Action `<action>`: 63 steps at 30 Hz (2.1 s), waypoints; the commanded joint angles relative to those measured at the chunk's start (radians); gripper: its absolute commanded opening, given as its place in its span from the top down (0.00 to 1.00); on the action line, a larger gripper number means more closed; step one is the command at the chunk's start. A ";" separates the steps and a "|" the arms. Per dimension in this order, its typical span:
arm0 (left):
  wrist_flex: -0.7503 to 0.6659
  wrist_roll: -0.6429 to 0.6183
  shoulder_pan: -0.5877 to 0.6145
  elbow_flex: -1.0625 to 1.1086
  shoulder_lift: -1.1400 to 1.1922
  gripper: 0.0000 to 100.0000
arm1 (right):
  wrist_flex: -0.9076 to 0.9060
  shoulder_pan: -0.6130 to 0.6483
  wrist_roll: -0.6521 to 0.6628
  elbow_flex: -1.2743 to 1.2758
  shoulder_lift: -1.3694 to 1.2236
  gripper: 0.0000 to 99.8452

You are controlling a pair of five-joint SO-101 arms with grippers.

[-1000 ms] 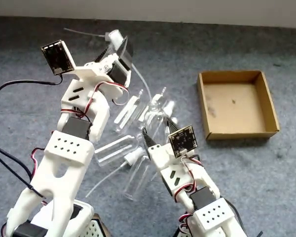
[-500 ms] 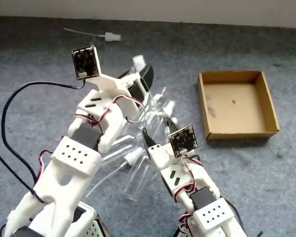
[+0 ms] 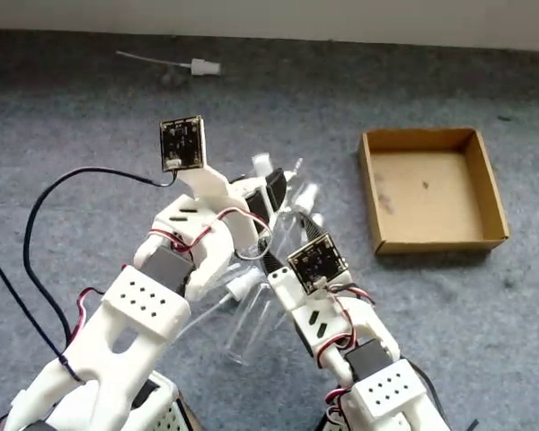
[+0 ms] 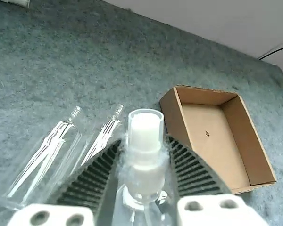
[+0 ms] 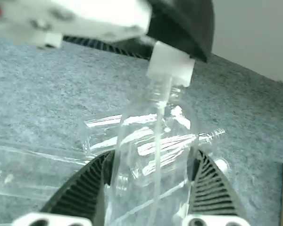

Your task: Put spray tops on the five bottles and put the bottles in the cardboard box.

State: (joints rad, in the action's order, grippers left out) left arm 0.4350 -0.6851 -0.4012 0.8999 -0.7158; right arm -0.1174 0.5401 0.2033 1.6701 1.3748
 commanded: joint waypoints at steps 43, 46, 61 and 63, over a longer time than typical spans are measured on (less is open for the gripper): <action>0.508 0.215 0.061 0.099 -0.690 0.76 | 0.028 -0.062 -0.107 0.079 0.021 0.89; 0.574 0.215 0.061 0.153 -0.780 0.76 | 0.021 -0.062 -0.163 0.010 0.019 0.89; 0.586 0.267 -0.093 0.496 -1.116 0.80 | 0.019 -0.059 -0.166 -0.349 0.013 0.89; 0.586 0.269 -0.105 0.495 -1.109 0.88 | 0.019 -0.058 -0.167 -0.390 0.013 0.89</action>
State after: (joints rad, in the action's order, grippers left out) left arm 1.0180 -0.4258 -0.4626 1.4016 -1.8190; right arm -0.1158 0.4910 0.0499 1.4231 1.3763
